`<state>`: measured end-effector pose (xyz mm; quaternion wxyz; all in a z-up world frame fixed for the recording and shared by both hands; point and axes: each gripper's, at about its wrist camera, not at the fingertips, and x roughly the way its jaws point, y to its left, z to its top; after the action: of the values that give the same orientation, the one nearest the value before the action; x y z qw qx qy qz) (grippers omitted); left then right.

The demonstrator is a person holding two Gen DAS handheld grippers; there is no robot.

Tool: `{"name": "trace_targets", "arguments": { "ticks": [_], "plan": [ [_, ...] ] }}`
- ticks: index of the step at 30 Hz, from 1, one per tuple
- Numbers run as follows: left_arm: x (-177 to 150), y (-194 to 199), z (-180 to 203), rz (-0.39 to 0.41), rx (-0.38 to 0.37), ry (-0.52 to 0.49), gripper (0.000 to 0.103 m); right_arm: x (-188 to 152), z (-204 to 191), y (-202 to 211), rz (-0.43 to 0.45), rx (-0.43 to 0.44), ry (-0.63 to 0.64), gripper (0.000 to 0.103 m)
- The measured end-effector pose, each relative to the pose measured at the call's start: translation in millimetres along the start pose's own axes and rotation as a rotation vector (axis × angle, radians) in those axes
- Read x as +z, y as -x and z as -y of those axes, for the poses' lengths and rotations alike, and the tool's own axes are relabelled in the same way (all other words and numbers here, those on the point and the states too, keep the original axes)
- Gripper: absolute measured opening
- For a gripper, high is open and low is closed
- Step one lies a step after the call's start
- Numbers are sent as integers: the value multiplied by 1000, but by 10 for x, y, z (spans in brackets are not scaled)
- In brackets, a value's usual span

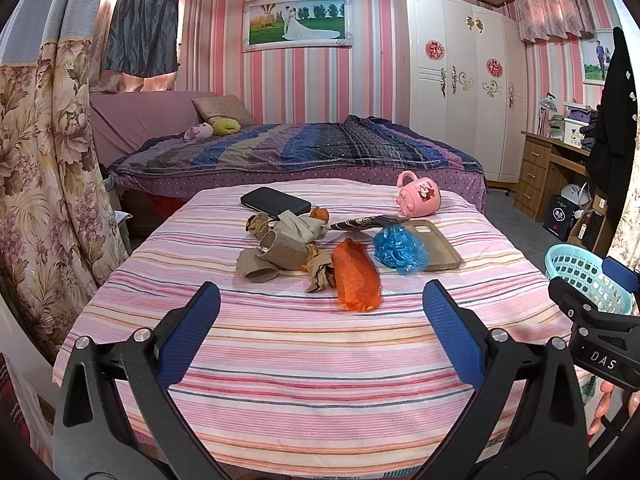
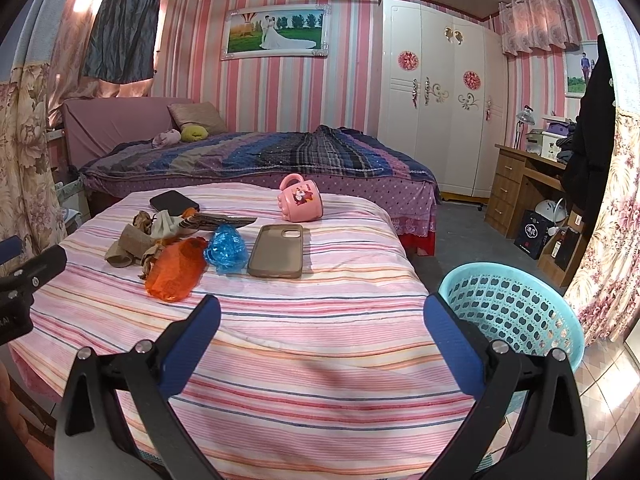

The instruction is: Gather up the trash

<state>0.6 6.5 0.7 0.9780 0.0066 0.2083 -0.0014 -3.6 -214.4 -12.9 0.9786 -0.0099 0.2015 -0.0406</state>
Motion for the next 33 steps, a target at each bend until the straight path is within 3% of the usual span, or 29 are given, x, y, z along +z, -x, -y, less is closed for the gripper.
{"name": "trace_targets", "arguments": {
  "ticks": [33],
  "plan": [
    [-17,-10,-21,3,5,-8,98,-13,128,-16,3,-10,-6,99]
  ]
}}
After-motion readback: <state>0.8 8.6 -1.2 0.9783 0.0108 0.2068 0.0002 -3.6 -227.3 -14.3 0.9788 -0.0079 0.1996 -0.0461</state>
